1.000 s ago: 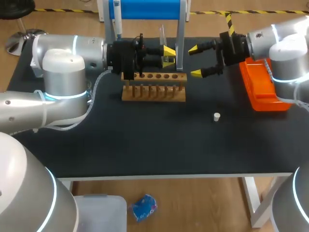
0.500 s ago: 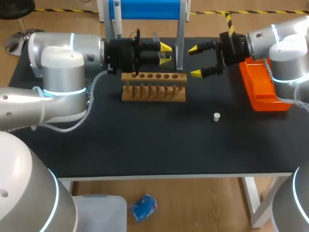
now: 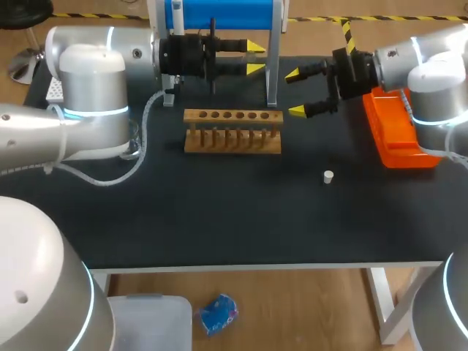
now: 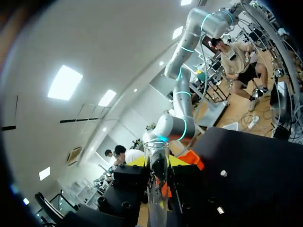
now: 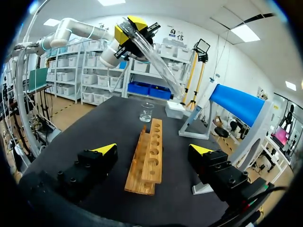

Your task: Invert the test tube, pick up the pipette, mount the tip to pipette, aspirate from beaker and dispense into the tube, eject the tip, return the pipette, and cap with the stopper.

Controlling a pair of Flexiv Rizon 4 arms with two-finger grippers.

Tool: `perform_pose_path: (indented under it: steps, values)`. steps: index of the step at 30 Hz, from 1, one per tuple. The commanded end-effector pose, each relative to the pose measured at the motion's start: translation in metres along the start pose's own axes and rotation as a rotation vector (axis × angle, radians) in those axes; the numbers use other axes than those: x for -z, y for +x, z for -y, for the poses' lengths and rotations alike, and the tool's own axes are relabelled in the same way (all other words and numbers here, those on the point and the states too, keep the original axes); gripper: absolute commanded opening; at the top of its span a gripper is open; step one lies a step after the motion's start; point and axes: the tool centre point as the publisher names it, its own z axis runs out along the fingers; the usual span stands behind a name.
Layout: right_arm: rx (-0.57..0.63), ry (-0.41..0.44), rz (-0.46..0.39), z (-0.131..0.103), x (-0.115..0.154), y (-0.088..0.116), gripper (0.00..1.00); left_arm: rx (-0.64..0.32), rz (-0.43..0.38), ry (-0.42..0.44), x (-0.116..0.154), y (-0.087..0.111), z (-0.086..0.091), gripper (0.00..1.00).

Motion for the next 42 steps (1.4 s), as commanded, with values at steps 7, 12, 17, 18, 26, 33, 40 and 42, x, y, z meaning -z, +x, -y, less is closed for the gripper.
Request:
perform_pose_path:
  steps: [7,12,17,18,26,33,40,42]
  values:
    - [0.000,0.002,-0.001,0.000,0.001,0.000,1.00,-0.001,-0.009,0.008,0.000,-0.002,-0.003,0.00]
    - [0.000,0.002,-0.001,0.000,0.001,0.000,1.00,0.041,-0.040,-0.019,0.000,-0.002,-0.005,0.00]
    - [0.000,0.002,-0.001,0.000,0.001,0.000,1.00,0.259,-0.174,-0.161,0.009,-0.016,-0.006,0.00]
    - [0.000,0.002,-0.001,0.000,0.001,0.000,1.00,0.322,-0.137,-0.165,0.013,-0.019,-0.007,0.00]
    - [0.000,0.002,-0.001,0.000,0.001,0.000,1.00,0.581,-0.030,-0.024,0.022,-0.029,-0.017,0.00]
    - [0.000,0.002,-0.001,0.000,0.001,0.000,1.00,0.662,0.082,0.048,0.019,-0.029,-0.024,0.00]
    - [0.000,0.002,-0.001,0.000,0.001,0.000,1.00,0.662,0.082,0.048,0.019,-0.029,-0.024,0.00]
    - [0.000,0.002,-0.001,0.000,0.001,0.000,1.00,0.662,0.082,0.048,0.019,-0.029,-0.024,0.00]
